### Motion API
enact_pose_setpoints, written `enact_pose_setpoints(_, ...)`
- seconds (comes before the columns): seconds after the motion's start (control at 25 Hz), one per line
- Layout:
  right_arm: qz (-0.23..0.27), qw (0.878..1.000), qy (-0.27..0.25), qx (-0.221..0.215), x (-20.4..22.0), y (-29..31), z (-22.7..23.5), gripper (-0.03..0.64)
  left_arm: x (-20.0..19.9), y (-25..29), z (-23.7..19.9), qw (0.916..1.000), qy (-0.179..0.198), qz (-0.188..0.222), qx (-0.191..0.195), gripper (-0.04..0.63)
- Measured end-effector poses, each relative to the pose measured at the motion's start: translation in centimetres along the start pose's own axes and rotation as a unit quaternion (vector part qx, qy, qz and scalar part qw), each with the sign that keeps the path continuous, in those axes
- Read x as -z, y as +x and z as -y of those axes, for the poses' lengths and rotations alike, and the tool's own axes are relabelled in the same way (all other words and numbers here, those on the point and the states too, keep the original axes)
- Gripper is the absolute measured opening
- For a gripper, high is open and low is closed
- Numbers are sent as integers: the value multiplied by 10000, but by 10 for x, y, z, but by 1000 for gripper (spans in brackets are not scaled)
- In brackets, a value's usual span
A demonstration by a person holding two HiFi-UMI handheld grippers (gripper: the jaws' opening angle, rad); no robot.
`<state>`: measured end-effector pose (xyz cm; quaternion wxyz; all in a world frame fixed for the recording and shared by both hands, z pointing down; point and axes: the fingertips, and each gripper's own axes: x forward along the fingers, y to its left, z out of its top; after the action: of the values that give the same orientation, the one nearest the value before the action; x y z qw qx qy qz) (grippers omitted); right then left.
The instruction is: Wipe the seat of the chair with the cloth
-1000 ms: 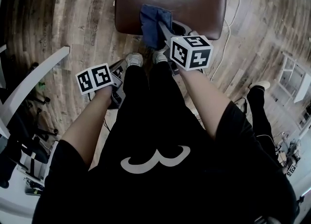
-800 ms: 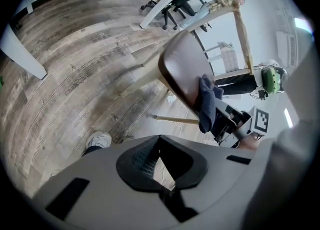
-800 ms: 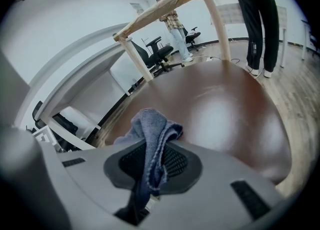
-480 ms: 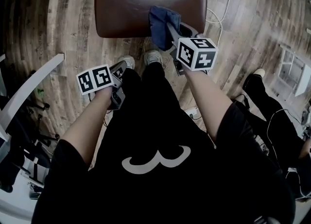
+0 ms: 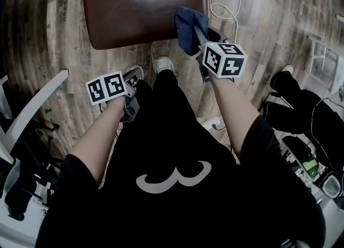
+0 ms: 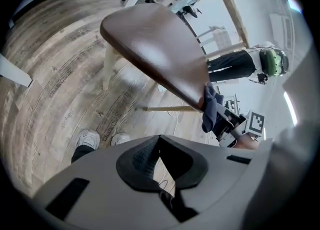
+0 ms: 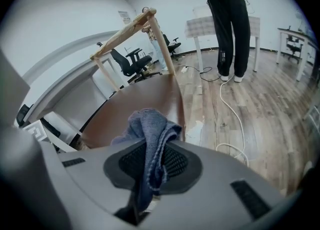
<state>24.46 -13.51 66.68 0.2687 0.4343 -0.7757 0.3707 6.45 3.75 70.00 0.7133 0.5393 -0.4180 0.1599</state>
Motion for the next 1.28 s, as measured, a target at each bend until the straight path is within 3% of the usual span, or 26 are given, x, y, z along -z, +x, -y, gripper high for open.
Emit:
enact_pose_setpoints(0.2, -62, 9997, 23, 239, 7, -16, 35, 54, 3, 3, 11, 10000, 23, 46, -2, 12)
enact_pose_setpoints(0.44, -59, 9997, -138, 191, 1, -19, 43, 54, 5, 5, 17, 9999, -15, 143, 30, 12)
enact_pose_setpoints(0.6, 35, 9995, 187, -246, 0, -32, 27, 54, 17, 0, 17, 9998, -110, 120, 114, 12)
enact_pose_setpoints(0.84, 192, 9963, 102, -833, -10, -75, -4, 54, 9, -17, 44, 9981, 30, 362, 490, 12)
enact_pose_setpoints(0.96, 297, 9940, 131, -1044, -12, -102, -28, 54, 11, -39, 72, 9951, 400, 430, 791, 12)
enact_pose_setpoints(1.08, 497, 9899, 94, -1325, -18, -136, -64, 54, 20, -67, 92, 9900, 1128, 242, 807, 12)
enact_pose_setpoints(1.28, 641, 9816, -27, -1797, -21, -210, -143, 54, 40, -154, 137, 9704, 2009, 372, 1286, 12)
